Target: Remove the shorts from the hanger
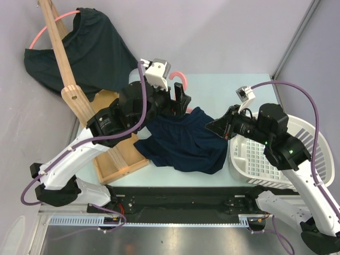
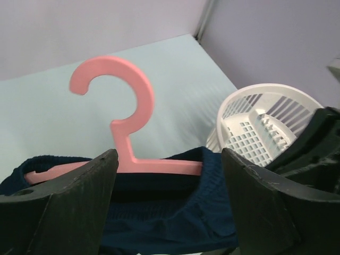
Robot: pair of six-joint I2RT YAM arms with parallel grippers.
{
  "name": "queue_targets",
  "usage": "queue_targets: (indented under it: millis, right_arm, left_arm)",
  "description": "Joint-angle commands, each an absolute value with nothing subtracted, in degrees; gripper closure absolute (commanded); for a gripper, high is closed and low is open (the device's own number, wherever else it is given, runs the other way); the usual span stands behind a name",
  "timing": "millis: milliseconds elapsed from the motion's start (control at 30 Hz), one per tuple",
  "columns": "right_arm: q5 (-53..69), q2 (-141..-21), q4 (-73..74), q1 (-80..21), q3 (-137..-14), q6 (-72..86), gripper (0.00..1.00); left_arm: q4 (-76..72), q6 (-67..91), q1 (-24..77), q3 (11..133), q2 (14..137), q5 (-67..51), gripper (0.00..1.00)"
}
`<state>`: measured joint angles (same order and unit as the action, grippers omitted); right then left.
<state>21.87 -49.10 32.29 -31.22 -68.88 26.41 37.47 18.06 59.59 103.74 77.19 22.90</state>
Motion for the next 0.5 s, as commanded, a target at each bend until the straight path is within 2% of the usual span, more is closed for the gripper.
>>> queue_targets:
  millis: [0,100,233,467]
  right_arm:
    - [23.73,-46.32,26.10,-31.64,-69.87,27.69,1.00]
    - [24.78,-45.88,26.10,-31.64,-69.35,27.86,1.00]
    - [26.45,-45.26,25.14,-31.81,-68.29,27.95,1.00]
    - [27.94,-43.95,23.91,-31.90,-66.80,28.74,1.00]
  left_arm:
    - [37.00,22.75,58.54,101.08,75.06,27.16,0.16]
    - [35.08,24.51,56.96,97.92,74.10,25.41,0.18]
    - [32.26,27.42,52.48,93.87,72.95,18.38,0.30]
    - [28.39,29.27,50.27,89.56,71.89,13.45,0.34]
